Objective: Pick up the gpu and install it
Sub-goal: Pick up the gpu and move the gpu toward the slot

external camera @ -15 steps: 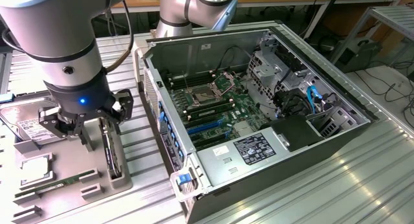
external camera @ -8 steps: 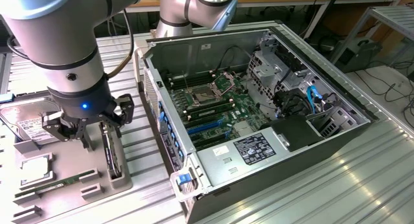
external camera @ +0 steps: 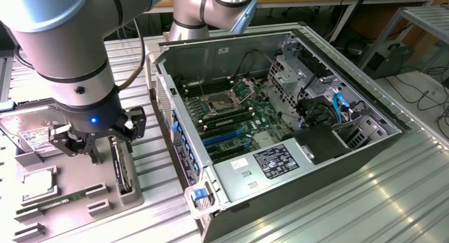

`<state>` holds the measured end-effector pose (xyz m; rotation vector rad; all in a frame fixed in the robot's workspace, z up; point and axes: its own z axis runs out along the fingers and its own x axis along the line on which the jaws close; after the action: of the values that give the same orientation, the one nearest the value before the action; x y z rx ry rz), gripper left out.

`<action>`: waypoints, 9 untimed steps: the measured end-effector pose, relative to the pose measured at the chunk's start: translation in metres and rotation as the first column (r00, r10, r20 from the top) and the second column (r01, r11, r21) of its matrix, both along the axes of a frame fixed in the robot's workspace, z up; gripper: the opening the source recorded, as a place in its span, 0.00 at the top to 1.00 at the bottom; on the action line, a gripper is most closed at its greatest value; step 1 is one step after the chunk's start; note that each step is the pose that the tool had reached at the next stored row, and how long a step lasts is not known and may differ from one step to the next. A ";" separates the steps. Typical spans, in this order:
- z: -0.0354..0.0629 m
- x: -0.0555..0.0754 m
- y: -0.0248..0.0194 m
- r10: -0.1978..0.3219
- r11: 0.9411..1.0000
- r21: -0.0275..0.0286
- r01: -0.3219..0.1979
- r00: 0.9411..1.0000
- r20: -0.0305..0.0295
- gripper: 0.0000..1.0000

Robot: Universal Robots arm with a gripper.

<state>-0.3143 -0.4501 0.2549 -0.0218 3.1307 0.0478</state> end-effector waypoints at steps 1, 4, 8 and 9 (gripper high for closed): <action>-0.0020 0.000 0.0000 0.000 1.000 0.000 0.000 1.000 0.000 0.34; -0.0073 0.000 0.0000 0.000 1.000 0.000 0.000 1.000 0.000 0.34; -0.0146 0.000 0.0000 0.000 1.000 0.000 0.000 1.000 0.000 0.34; -0.0164 0.000 0.0000 0.000 1.000 0.000 0.000 1.000 0.000 0.34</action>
<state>-0.3139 -0.4501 0.2385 -0.0220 3.1307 0.0476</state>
